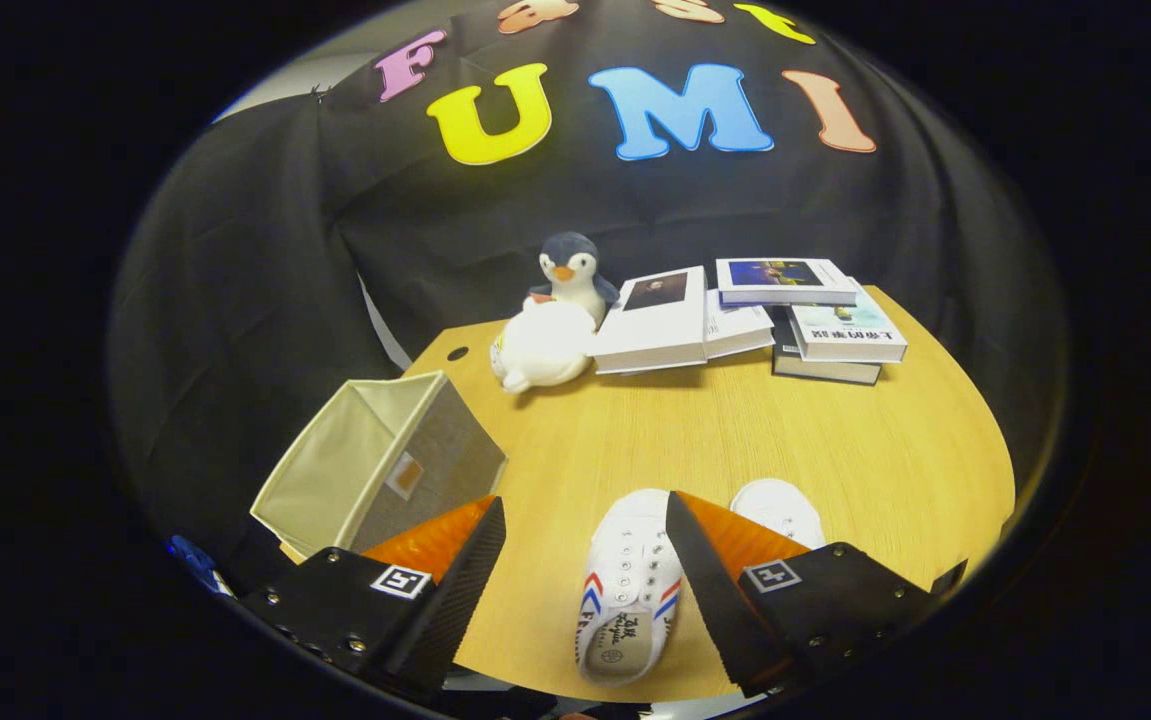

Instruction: Open the storage box then place both shoes into the box .Put the left shoe in first, then the right shoe, with the right side of both shoes facing outward in a uniform manner.

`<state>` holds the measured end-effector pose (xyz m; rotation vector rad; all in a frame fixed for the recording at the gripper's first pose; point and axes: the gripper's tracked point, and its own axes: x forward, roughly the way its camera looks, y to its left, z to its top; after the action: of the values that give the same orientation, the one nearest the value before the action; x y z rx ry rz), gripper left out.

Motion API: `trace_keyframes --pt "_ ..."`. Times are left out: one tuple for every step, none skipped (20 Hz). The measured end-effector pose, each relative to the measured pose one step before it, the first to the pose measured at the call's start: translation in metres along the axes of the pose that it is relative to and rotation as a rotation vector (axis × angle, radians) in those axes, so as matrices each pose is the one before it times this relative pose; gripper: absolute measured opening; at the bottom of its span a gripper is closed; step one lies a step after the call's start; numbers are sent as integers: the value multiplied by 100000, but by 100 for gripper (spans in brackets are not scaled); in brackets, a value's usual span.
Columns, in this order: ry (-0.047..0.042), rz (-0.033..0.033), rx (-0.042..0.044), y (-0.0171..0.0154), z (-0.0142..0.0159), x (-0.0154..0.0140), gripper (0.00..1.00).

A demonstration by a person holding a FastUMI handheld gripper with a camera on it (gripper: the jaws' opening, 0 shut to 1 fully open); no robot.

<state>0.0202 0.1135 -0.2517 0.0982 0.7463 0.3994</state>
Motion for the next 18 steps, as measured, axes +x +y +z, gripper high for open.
trace_keyframes --pt "2037 -502 -215 -588 -804 519 98" --pt "2220 -562 87 -524 -800 429 98" --pt "2370 -484 260 -512 -880 277 98" --pt "2280 -430 465 -218 -852 220 98" --pt "2597 85 284 -426 -835 495 98" --pt "2538 -122 312 -336 -762 453 98" --pt "2025 -209 110 -296 -673 451 98" --pt "1742 -139 -194 -271 -531 260 98" --pt "1478 -600 -471 11 -674 265 98" --pt "1496 -553 -534 -290 -397 327 98" --pt "1960 -471 -419 -622 -640 28 98" --pt "1865 -120 257 -197 -408 273 98" --pt "1589 163 1158 -169 -387 355 97" --pt "1666 -206 1225 -250 -381 527 88" --pt "1934 -610 978 -291 -509 290 86" --pt "1663 -584 606 -332 -385 267 86" --pt "711 540 1388 -21 -168 179 87" --pt "562 1072 2599 98 6 109 86"
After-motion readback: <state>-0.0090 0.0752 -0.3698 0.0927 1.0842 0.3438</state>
